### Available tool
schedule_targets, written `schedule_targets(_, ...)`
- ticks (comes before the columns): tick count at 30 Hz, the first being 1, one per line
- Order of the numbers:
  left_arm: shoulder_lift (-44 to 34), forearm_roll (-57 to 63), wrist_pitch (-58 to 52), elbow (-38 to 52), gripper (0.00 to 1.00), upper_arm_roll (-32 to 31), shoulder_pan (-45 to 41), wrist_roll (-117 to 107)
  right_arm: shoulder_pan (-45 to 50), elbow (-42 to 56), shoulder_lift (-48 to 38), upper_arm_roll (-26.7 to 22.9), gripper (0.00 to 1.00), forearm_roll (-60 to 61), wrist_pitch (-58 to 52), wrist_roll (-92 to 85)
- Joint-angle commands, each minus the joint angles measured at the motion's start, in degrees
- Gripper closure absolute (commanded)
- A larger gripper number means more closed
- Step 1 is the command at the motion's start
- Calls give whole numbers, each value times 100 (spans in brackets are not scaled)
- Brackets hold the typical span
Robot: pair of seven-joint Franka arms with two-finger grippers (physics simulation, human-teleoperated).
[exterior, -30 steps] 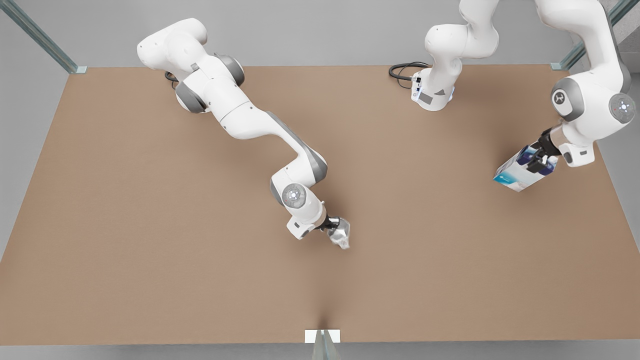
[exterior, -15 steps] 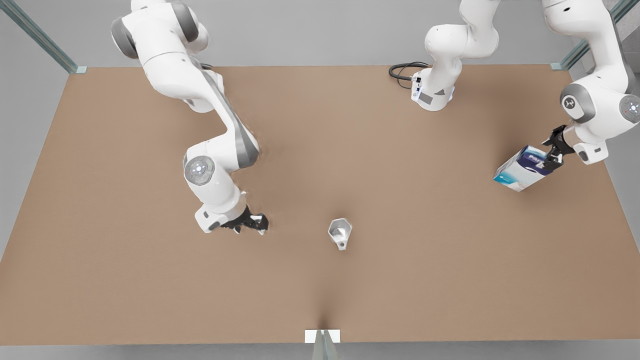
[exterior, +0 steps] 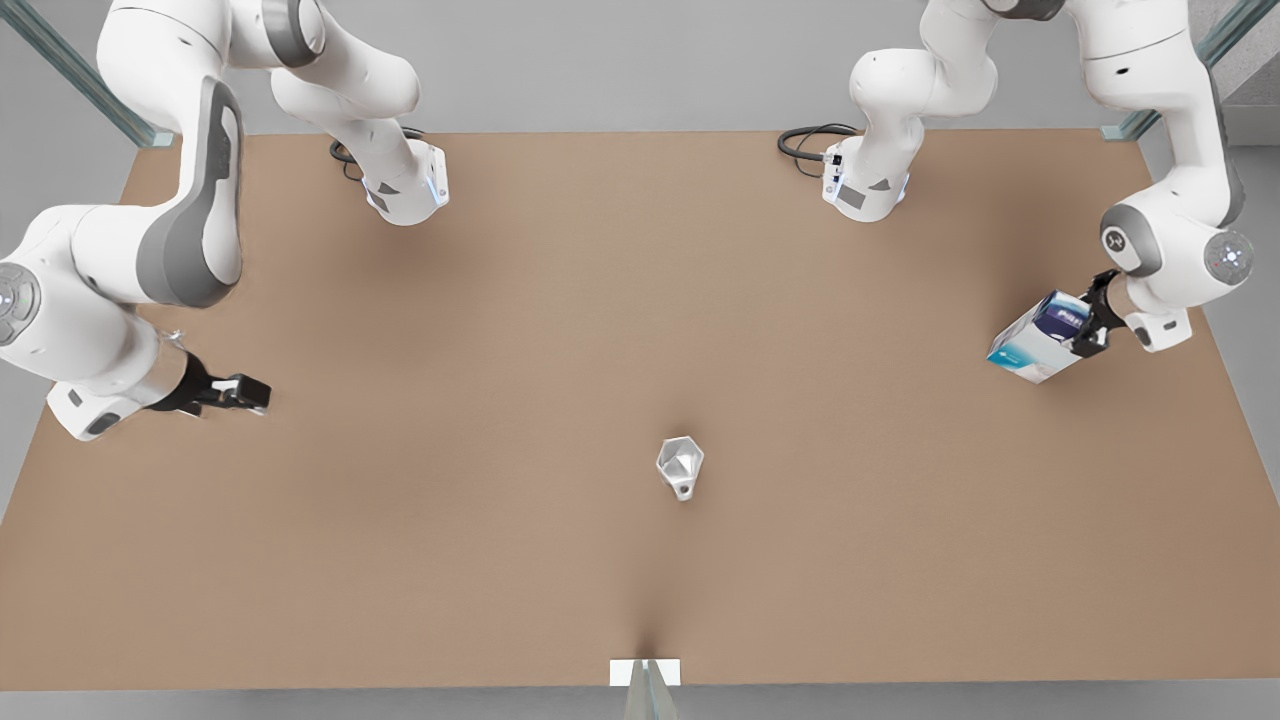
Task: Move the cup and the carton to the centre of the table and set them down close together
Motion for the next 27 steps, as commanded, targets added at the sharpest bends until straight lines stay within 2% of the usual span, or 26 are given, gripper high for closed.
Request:
schedule_targets(1, 8, -16, 0, 0, 0, 1, 19, -5, 15, 6, 13, -20, 0, 5, -6, -45)
schedule_targets(4, 61, -24, 0, 0, 0, 1, 19, -5, -11, 15, 13, -20, 0, -4, -6, -45)
schedule_targets(5, 61, -24, 0, 0, 22, 1, 19, -5, -11, 15, 4, -20, 0, -12, -6, -45)
schedule_targets(6, 61, -24, 0, 0, 28, 1, 19, 4, -20, 15, 13, -20, 0, -4, 3, -54)
schedule_targets(21, -256, -33, -439, 202, 30, -78, -148, -110, 24, 15, 84, 6, 0, -83, 73, -36)
schedule_targets(27, -185, -894, -747, 765, 30, -1158, -1062, -321, 42, 15, 92, -2, 0, -4, 73, 25)
